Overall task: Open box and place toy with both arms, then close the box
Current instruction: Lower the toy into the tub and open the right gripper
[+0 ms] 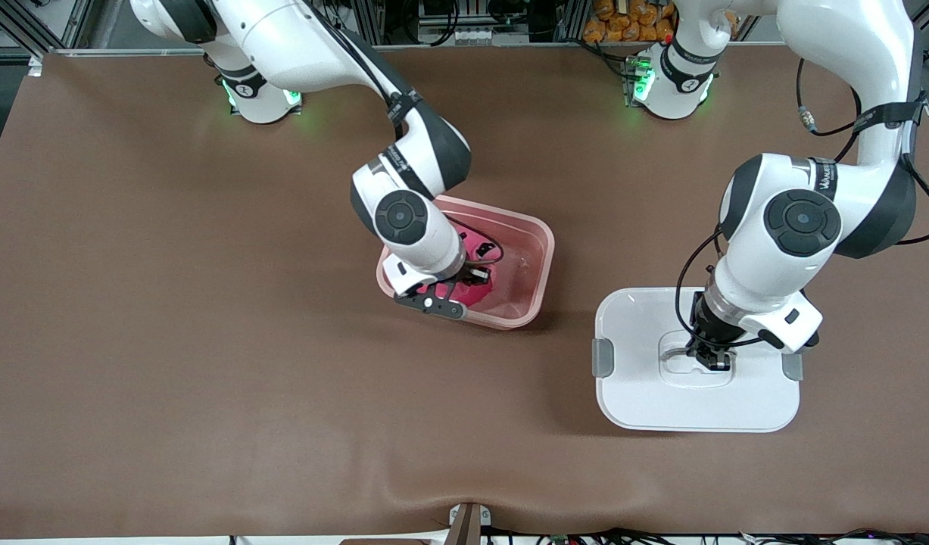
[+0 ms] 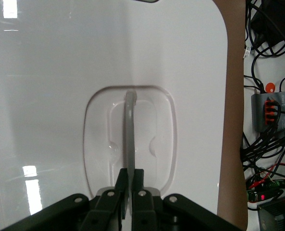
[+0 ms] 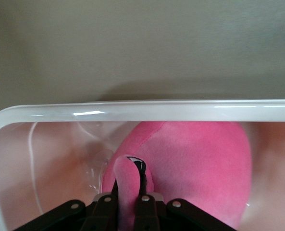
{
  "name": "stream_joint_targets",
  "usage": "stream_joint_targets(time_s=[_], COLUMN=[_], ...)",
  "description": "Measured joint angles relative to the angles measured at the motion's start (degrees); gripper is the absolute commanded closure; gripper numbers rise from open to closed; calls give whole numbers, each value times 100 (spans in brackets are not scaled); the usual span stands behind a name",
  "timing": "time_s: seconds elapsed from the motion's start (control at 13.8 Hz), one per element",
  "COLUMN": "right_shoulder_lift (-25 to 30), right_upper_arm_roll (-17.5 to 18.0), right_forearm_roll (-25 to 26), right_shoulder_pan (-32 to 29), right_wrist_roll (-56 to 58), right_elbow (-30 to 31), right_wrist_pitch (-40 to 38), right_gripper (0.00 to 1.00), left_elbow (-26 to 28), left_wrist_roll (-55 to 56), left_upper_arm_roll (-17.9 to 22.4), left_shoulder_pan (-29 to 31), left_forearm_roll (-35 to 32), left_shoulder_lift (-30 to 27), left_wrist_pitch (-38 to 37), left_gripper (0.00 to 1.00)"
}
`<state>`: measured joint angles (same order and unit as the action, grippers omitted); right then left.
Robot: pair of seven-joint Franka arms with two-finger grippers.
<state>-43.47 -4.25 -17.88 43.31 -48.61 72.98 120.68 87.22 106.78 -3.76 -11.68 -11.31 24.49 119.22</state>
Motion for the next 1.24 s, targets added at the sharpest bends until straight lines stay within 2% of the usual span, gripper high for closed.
stream_joint_targets(time_s=[0.44, 0.51, 0.65, 0.73, 0.8, 1.24], right_shoulder_lift=[-254, -292, -373, -395, -405, -421], right_upper_arm_roll=[0, 0, 1, 1, 1, -3], right_forearm_roll=[-4, -4, -4, -4, -4, 98], right_shoulder_pan=[267, 302, 364, 381, 386, 426], right_wrist_roll=[-262, -262, -263, -263, -262, -247], right_elbow=[-4, -4, -8, -11, -21, -37], right_wrist_pitch=[524, 619, 743, 769, 771, 759], right_gripper=[100, 95, 57, 32, 0, 0], left_elbow=[4, 5, 6, 6, 6, 6], left_wrist_roll=[0, 0, 0, 0, 0, 3], left_upper_arm_roll=[0, 0, 0, 0, 0, -4], left_shoulder_pan=[0, 0, 0, 0, 0, 0], left_forearm_roll=[0, 0, 0, 0, 0, 138], left_shoulder_lift=[5, 10, 22, 27, 30, 34], left_wrist_pitch=[0, 0, 0, 0, 0, 18], left_gripper=[100, 100, 100, 100, 100, 100])
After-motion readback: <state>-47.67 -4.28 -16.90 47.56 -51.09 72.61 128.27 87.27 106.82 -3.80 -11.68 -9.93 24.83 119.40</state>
